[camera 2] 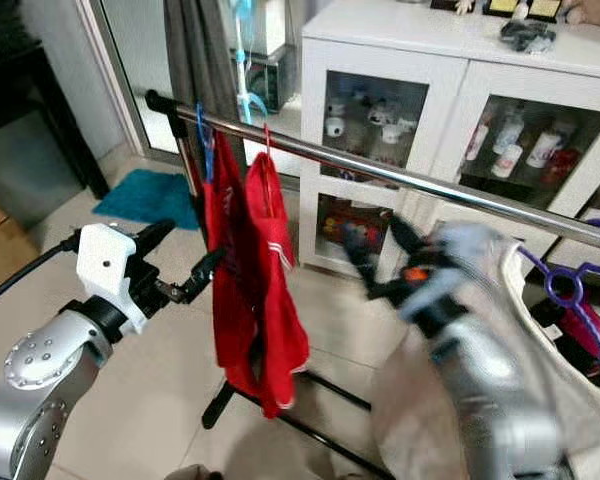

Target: Hang hanger

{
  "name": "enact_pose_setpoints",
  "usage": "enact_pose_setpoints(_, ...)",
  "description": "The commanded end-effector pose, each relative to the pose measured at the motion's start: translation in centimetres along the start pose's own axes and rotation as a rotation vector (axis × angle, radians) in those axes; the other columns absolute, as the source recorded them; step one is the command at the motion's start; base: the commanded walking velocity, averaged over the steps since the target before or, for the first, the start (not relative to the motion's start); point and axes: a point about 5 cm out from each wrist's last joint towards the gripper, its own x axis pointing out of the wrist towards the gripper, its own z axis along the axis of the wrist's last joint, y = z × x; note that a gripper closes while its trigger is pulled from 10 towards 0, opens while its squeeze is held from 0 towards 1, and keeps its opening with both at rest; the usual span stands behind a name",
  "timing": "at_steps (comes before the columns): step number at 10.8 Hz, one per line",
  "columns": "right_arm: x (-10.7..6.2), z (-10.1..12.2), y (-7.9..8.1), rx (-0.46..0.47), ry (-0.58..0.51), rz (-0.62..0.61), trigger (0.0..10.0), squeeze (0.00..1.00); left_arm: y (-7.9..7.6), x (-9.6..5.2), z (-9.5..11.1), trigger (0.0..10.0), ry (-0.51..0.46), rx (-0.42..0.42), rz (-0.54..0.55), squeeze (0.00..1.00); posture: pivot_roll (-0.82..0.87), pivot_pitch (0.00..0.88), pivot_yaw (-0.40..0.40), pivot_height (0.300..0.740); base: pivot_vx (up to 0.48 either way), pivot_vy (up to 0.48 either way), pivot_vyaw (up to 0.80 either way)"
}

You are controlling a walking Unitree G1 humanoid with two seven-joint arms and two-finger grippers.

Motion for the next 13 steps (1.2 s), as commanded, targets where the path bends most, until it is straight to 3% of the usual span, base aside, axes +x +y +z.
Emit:
enact_pose_setpoints(1, 0.0, -0.4, 0.8, -0.04, 0.012, 0.0, 10.0, 1.0, 0.7, -0.3, -0.2, 10.0, 0.022, 0.003, 0.057, 0.0, 0.01, 0.023, 0.032, 0.74, 0.0, 0.0, 0.0)
enact_pose_setpoints(6, 1.0, 1.0, 2.7, -0.046, -0.048, 0.085, 10.0, 1.0, 0.7, -0.5, -0.3, 10.0, 0.014, 0.034, 0.07, 0.0, 0.01, 0.015, 0.014, 0.74, 0.0, 0.285, 0.0)
enact_pose_setpoints(7, 1.4, 1.4, 3.2, -0.085, -0.042, 0.106, 10.0, 1.0, 0.8, -0.4, -0.3, 10.0, 0.016, 0.037, 0.07, 0.0, 0.01, 0.016, 0.015, 0.74, 0.0, 0.262, 0.0)
enact_pose_setpoints(9, 3.2, 2.2, 4.7, -0.163, 0.02, 0.186, 10.0, 1.0, 0.8, -0.4, -0.3, 10.0, 0.036, 0.108, 0.027, 0.0, 0.01, 0.017, 0.017, 0.74, 0.0, 0.0, 0.0)
enact_pose_setpoints(12, 6.6, 2.2, 6.2, -0.145, 0.099, 0.234, 10.0, 1.0, 1.2, -0.5, -0.1, 10.0, 0.043, 0.126, 0.015, 0.0, 0.01, 0.019, 0.01, 0.74, 0.0, 0.0, 0.0)
enact_pose_setpoints(13, 8.4, 1.8, 6.3, -0.148, 0.135, 0.169, 10.0, 1.0, 0.8, -0.8, -0.2, 10.0, 0.048, 0.131, -0.025, 0.0, 0.02, 0.019, 0.003, 0.74, 0.0, 0.0, 0.0)
